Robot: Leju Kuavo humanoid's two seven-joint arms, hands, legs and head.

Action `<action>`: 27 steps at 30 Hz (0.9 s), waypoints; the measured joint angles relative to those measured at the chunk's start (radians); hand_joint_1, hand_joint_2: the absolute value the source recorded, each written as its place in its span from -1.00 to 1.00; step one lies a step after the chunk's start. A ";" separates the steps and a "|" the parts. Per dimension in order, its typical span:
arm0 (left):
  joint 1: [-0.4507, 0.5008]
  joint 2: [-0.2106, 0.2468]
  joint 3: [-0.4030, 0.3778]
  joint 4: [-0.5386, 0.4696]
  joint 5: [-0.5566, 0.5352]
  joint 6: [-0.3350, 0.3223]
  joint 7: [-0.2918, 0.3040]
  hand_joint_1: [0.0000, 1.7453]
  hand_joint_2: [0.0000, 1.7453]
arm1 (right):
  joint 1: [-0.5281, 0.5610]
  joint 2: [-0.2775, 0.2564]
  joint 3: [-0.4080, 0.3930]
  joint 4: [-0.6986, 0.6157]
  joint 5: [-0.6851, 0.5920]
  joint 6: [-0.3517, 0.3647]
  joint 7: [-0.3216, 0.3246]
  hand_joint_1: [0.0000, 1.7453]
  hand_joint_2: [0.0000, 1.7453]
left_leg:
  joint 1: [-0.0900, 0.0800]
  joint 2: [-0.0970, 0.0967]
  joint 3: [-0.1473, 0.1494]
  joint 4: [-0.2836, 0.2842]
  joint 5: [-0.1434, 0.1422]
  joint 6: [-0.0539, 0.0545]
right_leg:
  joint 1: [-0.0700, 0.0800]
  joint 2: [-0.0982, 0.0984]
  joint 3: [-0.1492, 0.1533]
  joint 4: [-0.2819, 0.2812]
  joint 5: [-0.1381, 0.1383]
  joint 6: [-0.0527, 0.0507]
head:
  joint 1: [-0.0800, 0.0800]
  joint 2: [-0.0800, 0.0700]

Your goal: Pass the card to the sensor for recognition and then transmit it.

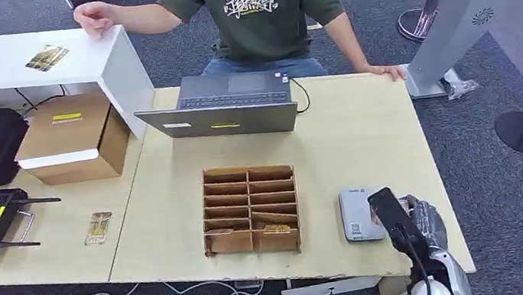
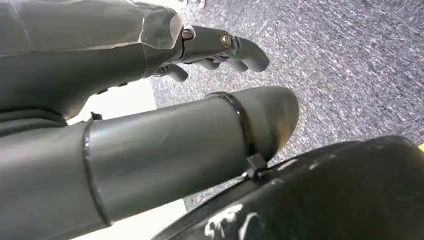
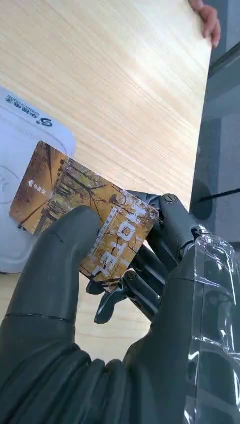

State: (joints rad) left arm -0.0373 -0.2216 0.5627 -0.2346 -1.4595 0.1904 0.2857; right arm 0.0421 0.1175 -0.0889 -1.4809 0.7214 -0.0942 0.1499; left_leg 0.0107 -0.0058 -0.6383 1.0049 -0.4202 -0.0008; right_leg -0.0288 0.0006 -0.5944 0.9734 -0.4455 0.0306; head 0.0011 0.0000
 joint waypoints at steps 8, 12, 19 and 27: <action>0.001 0.000 0.020 0.000 0.000 0.009 -0.004 -1.00 -1.00 | -0.022 0.000 0.000 0.042 -0.019 0.011 0.012 1.00 1.00 | 0.000 0.000 0.000 0.000 0.000 0.000 | 0.000 0.000 0.000 0.000 0.000 0.000 | 0.000 0.000; 0.006 0.000 0.022 0.000 -0.008 0.010 -0.004 -1.00 -1.00 | -0.037 0.000 0.000 0.072 -0.021 0.013 0.022 1.00 1.00 | 0.000 0.000 0.001 0.000 0.000 0.000 | 0.000 0.000 0.000 0.000 0.000 0.000 | 0.000 0.000; 0.013 0.000 0.022 0.000 -0.021 0.013 0.002 -1.00 -1.00 | -0.066 0.000 0.000 0.127 -0.021 0.021 0.039 1.00 1.00 | 0.000 0.000 0.001 0.000 0.000 0.000 | 0.000 0.000 0.001 0.000 0.000 0.000 | 0.000 0.000; 0.015 0.000 0.022 0.000 -0.039 0.019 0.003 -1.00 -1.00 | -0.077 0.002 0.000 0.155 -0.020 0.018 0.048 1.00 1.00 | 0.000 0.000 0.003 0.000 0.000 0.000 | 0.000 0.000 0.002 0.000 0.000 0.000 | 0.000 0.000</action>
State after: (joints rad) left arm -0.0219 -0.2213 0.5844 -0.2346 -1.4984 0.2091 0.2892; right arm -0.0347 0.1198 -0.0885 -1.3260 0.7012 -0.0759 0.1980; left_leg 0.0109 -0.0056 -0.6357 1.0049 -0.4202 -0.0009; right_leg -0.0288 0.0009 -0.5923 0.9734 -0.4457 0.0306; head 0.0012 0.0000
